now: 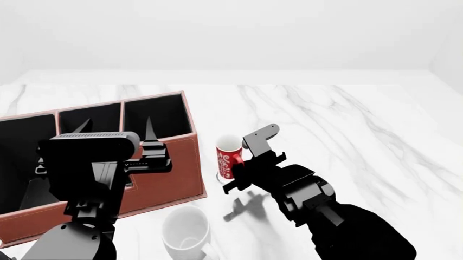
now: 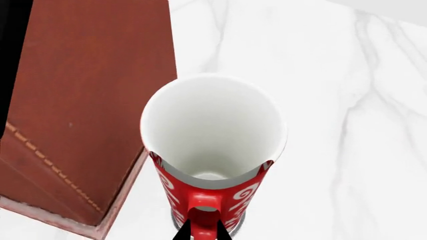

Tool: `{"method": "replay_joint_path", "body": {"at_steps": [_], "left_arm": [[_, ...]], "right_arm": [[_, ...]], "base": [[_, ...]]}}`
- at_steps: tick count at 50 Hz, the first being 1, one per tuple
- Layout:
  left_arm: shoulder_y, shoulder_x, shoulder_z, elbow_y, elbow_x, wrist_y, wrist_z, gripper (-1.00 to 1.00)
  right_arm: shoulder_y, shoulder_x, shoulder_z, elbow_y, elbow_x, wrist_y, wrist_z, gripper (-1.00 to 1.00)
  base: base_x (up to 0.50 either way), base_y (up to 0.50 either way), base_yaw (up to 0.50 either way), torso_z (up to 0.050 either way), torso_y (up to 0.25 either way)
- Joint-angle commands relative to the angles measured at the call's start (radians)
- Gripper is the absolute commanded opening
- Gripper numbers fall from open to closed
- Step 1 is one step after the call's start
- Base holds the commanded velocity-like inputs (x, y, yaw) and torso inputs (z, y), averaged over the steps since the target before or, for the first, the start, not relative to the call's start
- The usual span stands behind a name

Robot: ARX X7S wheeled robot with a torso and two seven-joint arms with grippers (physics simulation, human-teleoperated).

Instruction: Pick up the red mug and place it to the right of the caddy.

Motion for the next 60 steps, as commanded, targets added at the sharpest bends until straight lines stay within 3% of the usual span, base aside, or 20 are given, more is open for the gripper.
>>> {"method": "replay_joint_path", "body": {"at_steps": [1,8,31,32,53,56,60], "left_arm": [[-0.002,-0.004,0.000,-0.002,-0.007,0.002,-0.005,1.00],[-0.002,-0.005,0.004,-0.004,-0.008,0.004,-0.008,1.00],[-0.005,-0.012,0.009,-0.003,-0.019,0.003,-0.019,1.00],[-0.005,-0.012,0.009,-0.002,-0.020,0.003,-0.019,1.00],[-0.007,-0.018,-0.003,0.000,-0.037,0.003,-0.028,1.00],[-0.007,-0.018,0.001,-0.004,-0.035,0.006,-0.031,1.00],[-0.008,-0.019,0.001,-0.005,-0.038,0.008,-0.032,1.00]], "right_arm": [[0.002,-0.004,-0.080,0.013,0.064,0.007,-0.011,-1.00],[0.005,-0.004,-0.100,0.007,0.071,0.088,0.008,-1.00],[0.005,-0.004,-0.098,0.011,0.074,0.120,-0.039,-1.00],[0.008,-0.004,-0.104,0.007,0.068,0.131,-0.043,1.00],[0.012,0.004,-0.075,0.044,0.055,0.113,-0.020,1.00],[-0.016,0.222,-0.040,-0.331,0.120,0.186,0.208,1.00],[-0.049,0.445,-0.016,-0.771,0.177,0.222,0.395,1.00]], "base": [[0.00,0.00,0.00,0.000,0.000],[0.00,0.00,0.00,0.000,0.001],[0.00,0.00,0.00,0.000,0.000],[0.00,0.00,0.00,0.000,0.000],[0.00,0.00,0.00,0.000,0.000],[0.00,0.00,0.00,0.000,0.000],[0.00,0.00,0.00,0.000,0.000]]}}
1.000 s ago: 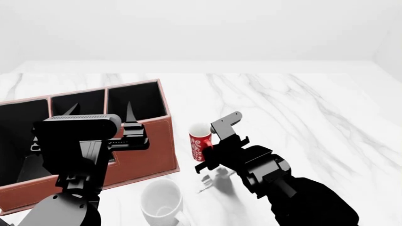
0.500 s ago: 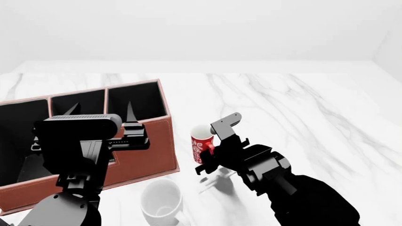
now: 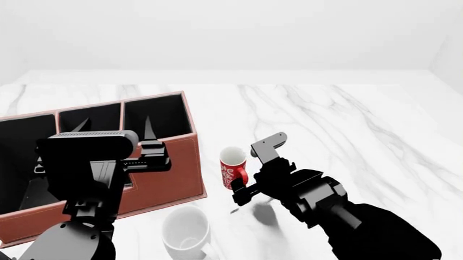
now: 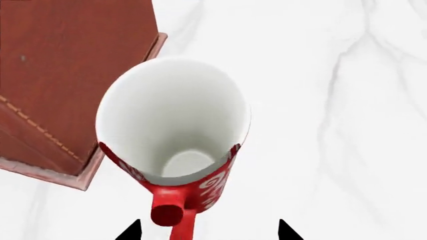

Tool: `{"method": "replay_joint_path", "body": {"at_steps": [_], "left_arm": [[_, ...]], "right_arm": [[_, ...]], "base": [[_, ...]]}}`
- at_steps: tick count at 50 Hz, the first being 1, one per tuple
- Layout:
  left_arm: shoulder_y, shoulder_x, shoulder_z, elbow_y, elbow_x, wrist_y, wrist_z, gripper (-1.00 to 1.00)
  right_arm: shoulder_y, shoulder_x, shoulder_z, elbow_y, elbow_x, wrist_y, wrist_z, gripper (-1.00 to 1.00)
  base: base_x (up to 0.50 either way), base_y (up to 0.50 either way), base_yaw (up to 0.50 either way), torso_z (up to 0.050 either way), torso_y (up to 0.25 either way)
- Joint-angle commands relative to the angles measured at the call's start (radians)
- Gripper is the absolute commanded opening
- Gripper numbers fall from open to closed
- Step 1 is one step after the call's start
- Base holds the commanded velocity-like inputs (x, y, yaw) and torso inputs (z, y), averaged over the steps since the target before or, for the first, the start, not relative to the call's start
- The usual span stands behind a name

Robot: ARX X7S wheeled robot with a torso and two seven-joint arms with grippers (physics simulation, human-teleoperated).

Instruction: Pick up the red mug and place it to the right of the caddy.

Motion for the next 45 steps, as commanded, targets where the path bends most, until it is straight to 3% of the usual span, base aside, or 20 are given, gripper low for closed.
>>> {"method": "replay_joint_path", "body": {"at_steps": [1,11,14,17,21,26,45], "left_arm": [[-0.001,-0.003,0.002,-0.005,-0.004,0.005,-0.005,1.00],[-0.003,-0.004,0.013,-0.011,-0.004,0.009,-0.010,1.00],[-0.006,-0.005,0.011,-0.014,-0.006,0.009,-0.011,1.00],[-0.006,-0.006,0.013,-0.014,-0.006,0.010,-0.013,1.00],[-0.005,-0.008,0.017,-0.017,-0.005,0.014,-0.014,1.00],[-0.006,-0.010,0.018,-0.022,-0.006,0.018,-0.014,1.00],[0.001,-0.019,0.023,-0.010,-0.012,0.023,-0.023,1.00]], "right_arm": [[-0.062,0.399,0.056,-0.718,0.103,0.071,0.378,1.00],[-0.166,0.846,0.158,-1.478,0.165,-0.069,0.724,1.00],[-0.177,0.930,0.191,-1.618,0.126,-0.133,0.794,1.00],[-0.191,1.003,0.239,-1.724,-0.023,-0.217,0.960,1.00],[-0.217,1.017,0.283,-1.749,-0.216,-0.281,1.179,1.00],[-0.302,1.008,0.276,-1.753,-0.407,-0.424,1.202,1.00],[-0.304,0.990,0.272,-1.740,-0.406,-0.409,1.191,1.00]], "base": [[0.00,0.00,0.00,0.000,0.000],[0.00,0.00,0.00,0.000,0.000],[0.00,0.00,0.00,0.000,0.000],[0.00,0.00,0.00,0.000,0.000],[0.00,0.00,0.00,0.000,0.000],[0.00,0.00,0.00,0.000,0.000],[0.00,0.00,0.00,0.000,0.000]]}}
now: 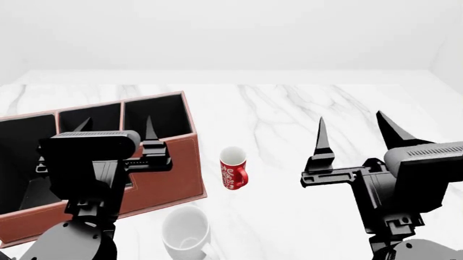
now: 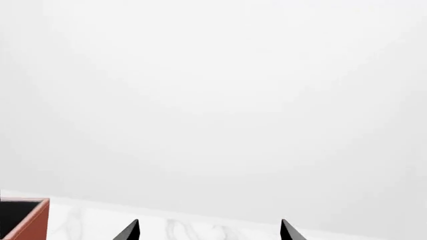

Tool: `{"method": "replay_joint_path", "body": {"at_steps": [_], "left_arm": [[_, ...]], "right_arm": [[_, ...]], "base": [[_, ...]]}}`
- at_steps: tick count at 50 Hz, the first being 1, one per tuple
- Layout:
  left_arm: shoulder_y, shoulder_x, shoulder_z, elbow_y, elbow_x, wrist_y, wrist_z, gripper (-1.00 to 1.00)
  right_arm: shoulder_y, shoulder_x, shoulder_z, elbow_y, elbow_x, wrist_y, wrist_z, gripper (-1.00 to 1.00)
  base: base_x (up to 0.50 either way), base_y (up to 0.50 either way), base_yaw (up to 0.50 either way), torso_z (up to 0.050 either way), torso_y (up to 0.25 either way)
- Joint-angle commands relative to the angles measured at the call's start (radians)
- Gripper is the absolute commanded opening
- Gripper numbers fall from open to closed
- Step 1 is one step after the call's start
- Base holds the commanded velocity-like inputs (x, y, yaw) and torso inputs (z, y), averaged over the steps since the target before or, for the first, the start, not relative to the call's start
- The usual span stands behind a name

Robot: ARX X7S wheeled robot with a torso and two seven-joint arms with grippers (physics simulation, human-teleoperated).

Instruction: Pick up the red mug and place it to the right of the caddy.

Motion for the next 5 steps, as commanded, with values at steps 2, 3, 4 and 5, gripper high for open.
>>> {"method": "replay_joint_path", "body": {"at_steps": [2,3,4,5], "left_arm": [[0.004,-0.005,0.006,0.004,-0.001,0.005,-0.006,1.00],[0.004,-0.006,0.006,0.005,-0.002,0.005,-0.007,1.00],[0.005,-0.006,0.006,0.007,-0.003,0.005,-0.007,1.00],[0.005,-0.007,0.006,0.008,-0.004,0.004,-0.008,1.00]], "right_arm": [[-0.013,0.006,0.004,-0.030,-0.041,-0.013,0.033,1.00],[-0.013,0.004,0.004,-0.029,-0.041,-0.011,0.031,1.00],[-0.011,0.002,0.002,-0.029,-0.041,-0.005,0.031,1.00],[-0.011,0.002,0.002,-0.029,-0.040,-0.003,0.030,1.00]], "base": [[0.00,0.00,0.00,0.000,0.000],[0.00,0.00,0.00,0.000,0.000],[0.00,0.00,0.00,0.000,0.000],[0.00,0.00,0.00,0.000,0.000]]}}
